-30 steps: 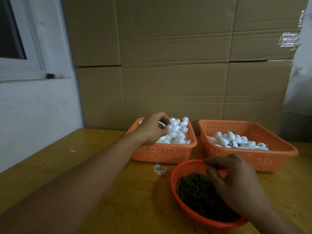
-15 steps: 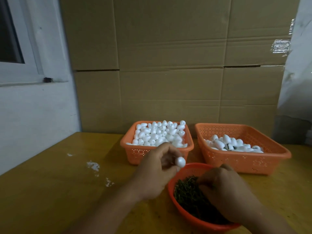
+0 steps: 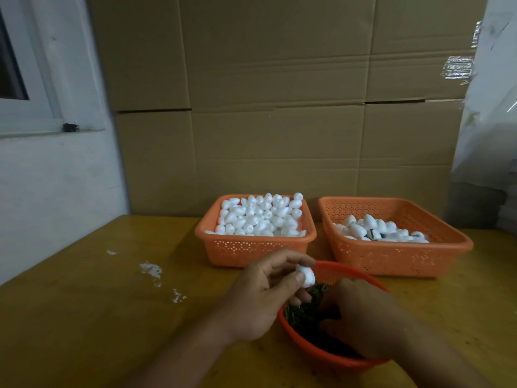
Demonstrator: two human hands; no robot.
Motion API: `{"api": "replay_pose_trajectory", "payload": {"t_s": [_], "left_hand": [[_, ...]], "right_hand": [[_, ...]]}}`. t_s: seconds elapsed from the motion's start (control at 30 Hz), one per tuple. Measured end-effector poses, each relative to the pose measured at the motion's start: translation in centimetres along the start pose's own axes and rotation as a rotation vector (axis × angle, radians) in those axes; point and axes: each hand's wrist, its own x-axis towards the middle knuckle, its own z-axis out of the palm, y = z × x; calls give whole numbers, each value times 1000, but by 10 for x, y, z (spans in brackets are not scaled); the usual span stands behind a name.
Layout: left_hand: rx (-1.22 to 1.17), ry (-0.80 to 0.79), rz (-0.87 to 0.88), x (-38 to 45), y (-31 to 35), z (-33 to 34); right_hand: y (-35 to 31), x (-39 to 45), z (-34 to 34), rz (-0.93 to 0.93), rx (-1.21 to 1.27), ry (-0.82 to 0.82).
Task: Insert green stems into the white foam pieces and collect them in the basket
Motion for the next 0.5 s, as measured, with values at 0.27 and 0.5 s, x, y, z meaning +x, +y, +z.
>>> {"api": "replay_pose_trajectory", "payload": {"t_s": [0.27,0.5], "left_hand": [[-246,-25,-101,0,0,-4],[-243,49,-117,1,0,-5]], "right_hand": [[3,3,2,56,67,24],[4,4,6,81,107,108]]}}
